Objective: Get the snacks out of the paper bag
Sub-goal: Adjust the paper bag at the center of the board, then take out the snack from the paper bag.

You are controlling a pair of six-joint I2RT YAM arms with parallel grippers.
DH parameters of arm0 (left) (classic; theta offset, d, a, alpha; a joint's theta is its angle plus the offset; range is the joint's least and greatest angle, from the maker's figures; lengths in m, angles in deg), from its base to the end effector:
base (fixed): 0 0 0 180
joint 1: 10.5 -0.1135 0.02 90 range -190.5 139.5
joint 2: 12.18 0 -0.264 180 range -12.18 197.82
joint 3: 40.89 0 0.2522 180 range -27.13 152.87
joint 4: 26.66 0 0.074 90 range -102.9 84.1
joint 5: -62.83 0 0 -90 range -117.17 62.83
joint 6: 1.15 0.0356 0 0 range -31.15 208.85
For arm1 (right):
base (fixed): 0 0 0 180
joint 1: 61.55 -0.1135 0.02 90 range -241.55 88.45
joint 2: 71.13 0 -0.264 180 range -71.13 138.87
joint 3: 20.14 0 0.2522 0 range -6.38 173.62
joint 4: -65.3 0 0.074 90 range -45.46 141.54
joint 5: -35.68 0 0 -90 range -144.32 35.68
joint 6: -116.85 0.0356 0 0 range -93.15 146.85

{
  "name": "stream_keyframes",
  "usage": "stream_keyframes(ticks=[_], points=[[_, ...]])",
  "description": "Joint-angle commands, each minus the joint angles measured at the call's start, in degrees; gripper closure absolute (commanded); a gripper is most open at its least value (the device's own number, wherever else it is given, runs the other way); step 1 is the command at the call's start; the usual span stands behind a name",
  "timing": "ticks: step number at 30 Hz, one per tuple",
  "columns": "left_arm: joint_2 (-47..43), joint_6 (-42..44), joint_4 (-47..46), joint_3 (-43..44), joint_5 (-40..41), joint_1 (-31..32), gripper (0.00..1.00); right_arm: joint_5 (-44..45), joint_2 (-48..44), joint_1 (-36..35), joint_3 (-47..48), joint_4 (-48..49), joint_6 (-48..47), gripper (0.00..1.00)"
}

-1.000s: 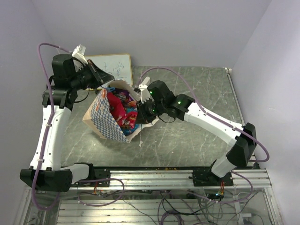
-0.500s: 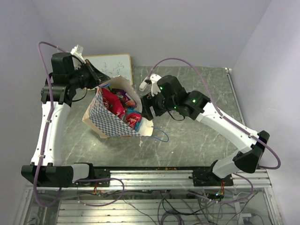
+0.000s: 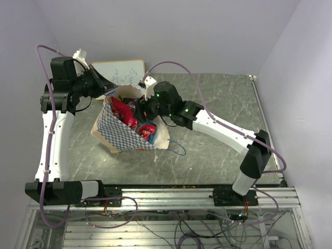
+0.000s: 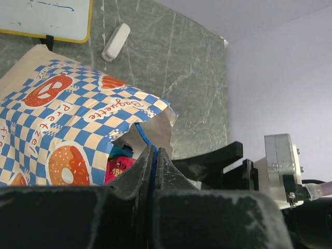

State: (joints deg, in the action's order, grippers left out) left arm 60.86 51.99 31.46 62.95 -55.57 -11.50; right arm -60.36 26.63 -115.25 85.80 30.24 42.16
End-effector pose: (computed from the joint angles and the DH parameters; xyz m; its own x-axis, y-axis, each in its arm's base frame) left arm 0.2534 -0.0125 0.4468 -0.6114 -0.5384 -0.5799 0.0505 0.7048 -0.7076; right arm 0.2355 0.3269 0.3615 -0.4845 -0.2160 -0.8477 -0.7559 0.5911 0.2814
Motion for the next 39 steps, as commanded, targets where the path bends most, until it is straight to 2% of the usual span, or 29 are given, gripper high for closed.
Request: stream_keyframes(ticks=[1, 8, 14, 22, 26, 30, 36, 39], points=[[0.09, 0.81, 2.19, 3.05, -2.66, -0.54, 0.93, 2.17, 4.23, 0.00, 0.28, 16.33, -4.02, 0.44], [0.14, -1.51, -0.53, 2.82, -7.16, -0.52, 0.93, 2.28, 13.51, -0.02, 5.42, 22.31, -8.56, 0.44], [-0.18, -1.40, -0.11, 2.36, -9.28, -0.50, 0.93, 3.33, 16.47, -0.04, 4.40, 28.23, -13.07, 0.32], [0.71, -2.04, -1.78, 2.60, -13.16, -0.50, 0.93, 4.20, 23.03, -0.53, 8.94, 31.06, -13.99, 0.24], [1.47, -1.95, -1.80, 3.34, -14.56, -0.50, 0.93, 5.68, 26.15, -1.09, 12.04, 30.93, -14.01, 0.28], [1.61, -1.86, -1.60, 3.59, -15.10, -0.52, 0.93, 8.25, 29.13, -1.18, 15.34, 29.93, -12.27, 0.40], [1.59, -1.89, -1.86, 3.58, -14.75, -0.52, 0.93, 7.69, 30.74, -1.42, 15.67, 29.30, -12.04, 0.40], [1.50, -2.29, -2.08, 3.36, -14.22, -0.50, 0.93, 8.10, 30.95, -1.48, 15.59, 29.08, -12.43, 0.46]])
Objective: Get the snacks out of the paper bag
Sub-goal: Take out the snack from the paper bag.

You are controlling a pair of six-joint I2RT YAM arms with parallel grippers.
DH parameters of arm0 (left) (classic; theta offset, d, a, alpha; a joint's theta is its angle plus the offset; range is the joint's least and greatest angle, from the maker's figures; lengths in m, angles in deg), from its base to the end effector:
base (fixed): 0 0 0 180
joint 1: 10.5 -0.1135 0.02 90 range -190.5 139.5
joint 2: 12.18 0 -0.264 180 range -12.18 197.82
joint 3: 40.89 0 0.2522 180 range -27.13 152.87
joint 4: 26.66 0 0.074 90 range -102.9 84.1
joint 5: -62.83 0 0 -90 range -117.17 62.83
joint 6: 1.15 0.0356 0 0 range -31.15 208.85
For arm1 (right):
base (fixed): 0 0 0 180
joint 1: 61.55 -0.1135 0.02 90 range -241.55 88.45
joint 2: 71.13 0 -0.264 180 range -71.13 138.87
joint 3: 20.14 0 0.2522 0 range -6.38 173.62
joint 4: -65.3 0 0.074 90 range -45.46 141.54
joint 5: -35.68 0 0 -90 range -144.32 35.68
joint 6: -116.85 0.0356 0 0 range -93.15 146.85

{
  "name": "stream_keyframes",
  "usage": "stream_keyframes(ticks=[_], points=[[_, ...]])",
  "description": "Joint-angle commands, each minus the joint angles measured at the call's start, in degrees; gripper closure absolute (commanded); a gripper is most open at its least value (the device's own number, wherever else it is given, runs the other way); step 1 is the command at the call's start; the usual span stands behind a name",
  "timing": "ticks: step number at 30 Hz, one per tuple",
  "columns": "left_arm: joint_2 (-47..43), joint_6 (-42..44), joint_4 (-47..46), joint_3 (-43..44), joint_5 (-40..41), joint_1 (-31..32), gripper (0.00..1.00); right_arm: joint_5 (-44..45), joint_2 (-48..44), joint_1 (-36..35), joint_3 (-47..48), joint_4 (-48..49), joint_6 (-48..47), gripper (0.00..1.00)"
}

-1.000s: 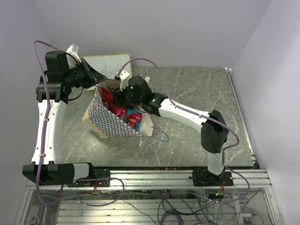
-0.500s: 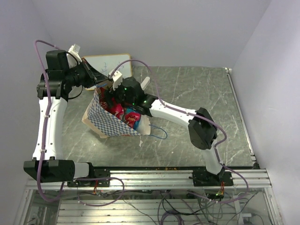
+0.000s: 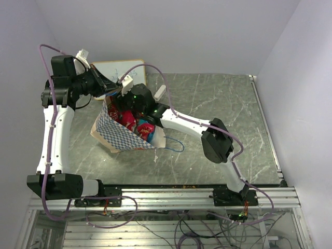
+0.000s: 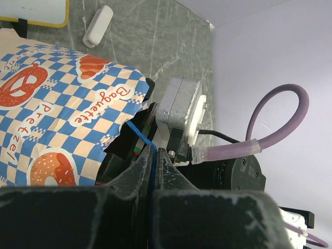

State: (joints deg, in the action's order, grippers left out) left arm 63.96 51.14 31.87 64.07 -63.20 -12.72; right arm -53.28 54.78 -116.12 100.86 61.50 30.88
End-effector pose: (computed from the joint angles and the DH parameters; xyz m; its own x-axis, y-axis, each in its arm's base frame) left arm 0.2676 -0.0106 0.4404 -0.6849 -0.5216 -0.5088 0.0762 0.6432 -0.7619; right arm 0.3103 0.4351 0.2891 -0.1441 -0.0813 -0.9862 -0.7961 0.6014 0.0667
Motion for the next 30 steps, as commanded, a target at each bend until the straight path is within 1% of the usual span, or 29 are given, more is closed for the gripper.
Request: stream_keyframes(ticks=[1, 3, 4, 6, 7, 9, 14, 18, 20, 22, 23, 24, 27, 30], points=[[-1.61, -1.48, -2.43, 2.23, -6.41, 0.72, 0.93, 1.14, 2.89, -0.62, 0.52, -2.40, -1.21, 0.50], [-1.56, -1.24, -1.96, 2.50, -5.85, 0.72, 0.93, 0.89, 2.98, -0.58, 0.39, -3.28, -1.29, 0.62], [-1.45, -1.03, -1.44, 2.85, -5.40, 0.72, 0.93, 0.52, 2.88, -0.55, 0.09, -3.69, -1.24, 0.62], [-1.14, -0.50, -0.38, 3.75, -4.44, 0.70, 0.93, 0.40, 2.25, -0.67, -1.13, -3.97, -0.87, 0.46], [-1.01, -0.30, 0.07, 4.07, -4.02, 0.72, 0.93, 0.64, 1.90, -0.78, -1.88, -3.98, -0.64, 0.43], [-0.95, -0.09, 0.64, 4.52, -3.12, 0.60, 0.93, 1.02, 1.21, -0.92, -3.16, -3.94, -0.46, 0.42], [-0.96, -0.40, 1.25, 4.96, -2.72, -0.94, 0.93, 1.74, 0.59, -0.89, -4.80, -3.87, -0.28, 0.43], [-1.06, -0.88, 1.52, 4.68, -3.17, -2.91, 0.93, -0.25, 0.01, -0.97, -4.90, -4.06, -0.62, 0.38], [-1.23, -1.74, 0.70, 4.01, -3.80, -3.24, 0.93, -0.46, -0.23, -0.89, -5.48, -2.81, -0.29, 0.38], [-1.54, -2.55, -0.43, 3.06, -4.50, -3.30, 0.93, -0.79, 0.64, -0.90, -3.94, -3.53, -0.18, 0.47], [-1.71, -2.78, -0.62, 2.81, -4.54, -3.31, 0.93, -1.12, 1.15, -0.93, -3.22, -3.96, -0.05, 0.54], [-1.77, -2.80, -0.65, 2.62, -4.52, -3.28, 0.93, -1.42, 1.49, -0.90, -2.96, -4.14, 0.11, 0.64], [-1.82, -2.62, -0.19, 2.74, -4.10, -3.25, 0.93, -1.90, 1.05, -0.90, -3.17, -4.22, 0.35, 0.82], [-1.98, -2.54, 0.07, 2.78, -3.33, -3.24, 0.93, -1.69, -0.40, -0.90, -3.28, -4.39, 0.41, 0.88]])
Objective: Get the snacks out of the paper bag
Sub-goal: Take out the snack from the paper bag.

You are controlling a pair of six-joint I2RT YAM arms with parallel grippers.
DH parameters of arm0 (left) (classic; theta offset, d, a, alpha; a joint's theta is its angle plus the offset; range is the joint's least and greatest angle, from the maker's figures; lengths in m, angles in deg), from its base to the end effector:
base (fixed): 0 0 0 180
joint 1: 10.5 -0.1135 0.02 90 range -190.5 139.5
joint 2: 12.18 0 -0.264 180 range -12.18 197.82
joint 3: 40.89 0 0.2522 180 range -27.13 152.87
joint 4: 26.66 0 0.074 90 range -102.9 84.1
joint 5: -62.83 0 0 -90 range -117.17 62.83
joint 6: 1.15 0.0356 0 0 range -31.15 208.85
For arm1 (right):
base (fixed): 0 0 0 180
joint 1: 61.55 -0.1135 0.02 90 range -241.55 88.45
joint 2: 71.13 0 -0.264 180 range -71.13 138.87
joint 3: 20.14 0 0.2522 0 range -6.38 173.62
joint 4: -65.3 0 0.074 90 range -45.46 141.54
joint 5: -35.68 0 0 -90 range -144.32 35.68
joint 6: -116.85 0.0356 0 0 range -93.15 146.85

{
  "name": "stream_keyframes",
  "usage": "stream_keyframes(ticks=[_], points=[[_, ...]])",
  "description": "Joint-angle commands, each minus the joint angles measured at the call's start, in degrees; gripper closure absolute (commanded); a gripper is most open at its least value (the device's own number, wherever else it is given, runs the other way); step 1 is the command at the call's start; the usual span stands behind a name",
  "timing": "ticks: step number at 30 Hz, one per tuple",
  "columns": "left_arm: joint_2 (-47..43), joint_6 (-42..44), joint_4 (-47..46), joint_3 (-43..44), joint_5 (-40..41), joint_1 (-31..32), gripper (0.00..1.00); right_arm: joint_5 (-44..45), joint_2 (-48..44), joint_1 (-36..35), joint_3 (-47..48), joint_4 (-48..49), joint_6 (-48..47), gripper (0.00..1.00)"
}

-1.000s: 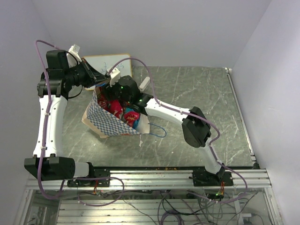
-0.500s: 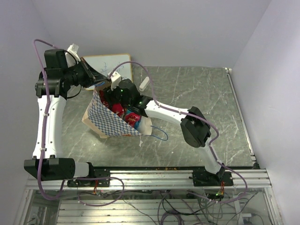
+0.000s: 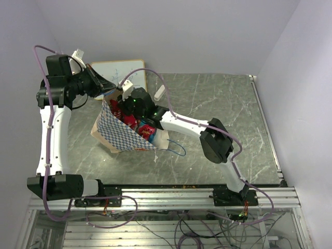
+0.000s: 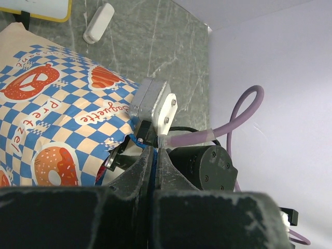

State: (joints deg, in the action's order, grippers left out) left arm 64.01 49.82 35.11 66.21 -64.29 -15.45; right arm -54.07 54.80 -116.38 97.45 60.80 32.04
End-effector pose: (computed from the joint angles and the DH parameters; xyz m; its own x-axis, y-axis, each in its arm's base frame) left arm 0.2621 0.0011 0.4469 -0.6787 -0.5628 -0.4719 0.0257 0.6240 -0.7810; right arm 0.3062 0.4342 0.2663 -0.2012 -0.1285 -0.9711 -0.8001 0.5935 0.0872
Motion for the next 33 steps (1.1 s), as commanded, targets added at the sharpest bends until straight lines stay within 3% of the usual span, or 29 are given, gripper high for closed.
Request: stream_keyframes(ticks=[1, 4, 21, 33], points=[[-2.07, -1.36, -3.29, 0.43, -1.99, -0.54, 0.93, -0.67, -1.00, -0.69, 0.26, -3.78, -0.86, 0.90], [-2.32, -1.79, -3.70, -0.24, -1.34, -0.58, 0.93, 0.23, -2.94, -0.68, 0.79, -4.11, -1.23, 1.00], [-3.41, -2.46, -4.55, -2.04, 2.05, -0.71, 0.93, 3.51, -18.56, -0.20, -8.88, -1.90, 1.88, 1.00], [-2.71, -3.27, -3.56, -2.71, 4.19, -0.67, 0.93, 7.45, -29.67, 1.03, -7.62, -8.08, 4.59, 1.00]])
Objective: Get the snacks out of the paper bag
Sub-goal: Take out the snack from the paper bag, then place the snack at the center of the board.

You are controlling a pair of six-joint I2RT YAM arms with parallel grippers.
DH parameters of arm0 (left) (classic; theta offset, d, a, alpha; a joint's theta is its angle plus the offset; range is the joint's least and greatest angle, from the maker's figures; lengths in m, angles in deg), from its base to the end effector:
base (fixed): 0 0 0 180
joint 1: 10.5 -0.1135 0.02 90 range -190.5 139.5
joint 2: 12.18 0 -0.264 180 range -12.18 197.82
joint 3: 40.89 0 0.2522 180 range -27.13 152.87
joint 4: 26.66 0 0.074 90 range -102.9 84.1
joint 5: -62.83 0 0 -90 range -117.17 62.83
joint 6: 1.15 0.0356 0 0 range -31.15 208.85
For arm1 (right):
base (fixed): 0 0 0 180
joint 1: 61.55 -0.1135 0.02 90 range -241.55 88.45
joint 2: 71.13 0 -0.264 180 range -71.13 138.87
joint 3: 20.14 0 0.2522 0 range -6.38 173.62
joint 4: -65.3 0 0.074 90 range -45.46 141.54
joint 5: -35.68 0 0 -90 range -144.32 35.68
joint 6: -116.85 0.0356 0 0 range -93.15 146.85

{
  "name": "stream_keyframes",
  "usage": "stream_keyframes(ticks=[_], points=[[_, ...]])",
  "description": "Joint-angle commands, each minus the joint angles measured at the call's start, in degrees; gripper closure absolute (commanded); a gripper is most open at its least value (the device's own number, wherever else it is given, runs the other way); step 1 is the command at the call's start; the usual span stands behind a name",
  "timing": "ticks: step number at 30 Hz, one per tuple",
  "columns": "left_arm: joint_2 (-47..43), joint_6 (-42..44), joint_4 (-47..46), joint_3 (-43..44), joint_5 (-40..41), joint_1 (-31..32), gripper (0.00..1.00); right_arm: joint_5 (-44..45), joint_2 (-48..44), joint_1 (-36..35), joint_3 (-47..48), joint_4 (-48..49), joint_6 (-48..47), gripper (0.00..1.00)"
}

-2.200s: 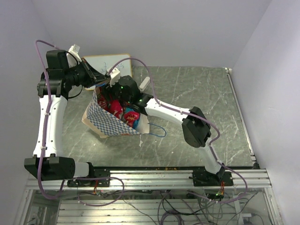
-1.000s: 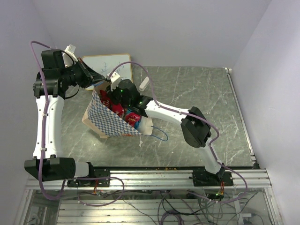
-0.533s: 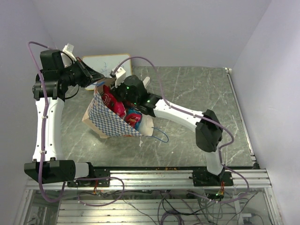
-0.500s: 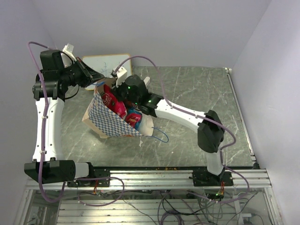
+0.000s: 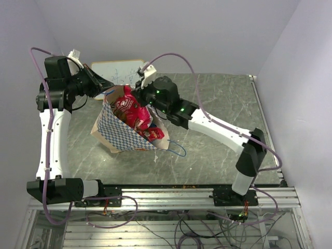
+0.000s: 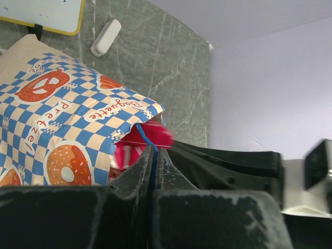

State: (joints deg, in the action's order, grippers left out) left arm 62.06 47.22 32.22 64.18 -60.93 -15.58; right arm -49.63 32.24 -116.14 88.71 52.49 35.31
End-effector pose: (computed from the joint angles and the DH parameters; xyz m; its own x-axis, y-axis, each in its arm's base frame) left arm 0.2570 0.0030 0.4481 -0.6257 -0.6101 -0.4861 -0.0010 0.6238 -0.7816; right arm 0.2577 0.3575 0.3805 -0.1857 -0.0082 -0.9826 -0.7461 0.6519 0.1356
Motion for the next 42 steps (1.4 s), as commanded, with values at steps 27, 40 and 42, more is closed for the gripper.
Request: stream_keyframes(ticks=[27, 40, 42], points=[[0.56, 0.83, -1.03, 0.01, 1.34, -0.60, 0.93, 14.53, -29.25, 20.33, -11.34, -20.00, 5.36, 1.00], [1.87, 2.10, 0.18, 1.66, 1.25, -0.65, 0.93, -7.07, -30.45, 37.14, -27.29, -15.39, 23.25, 1.00], [1.81, 2.63, 0.63, 2.10, 1.58, -0.67, 0.93, -13.56, -31.38, 43.22, -36.25, -12.99, 18.61, 0.97]])
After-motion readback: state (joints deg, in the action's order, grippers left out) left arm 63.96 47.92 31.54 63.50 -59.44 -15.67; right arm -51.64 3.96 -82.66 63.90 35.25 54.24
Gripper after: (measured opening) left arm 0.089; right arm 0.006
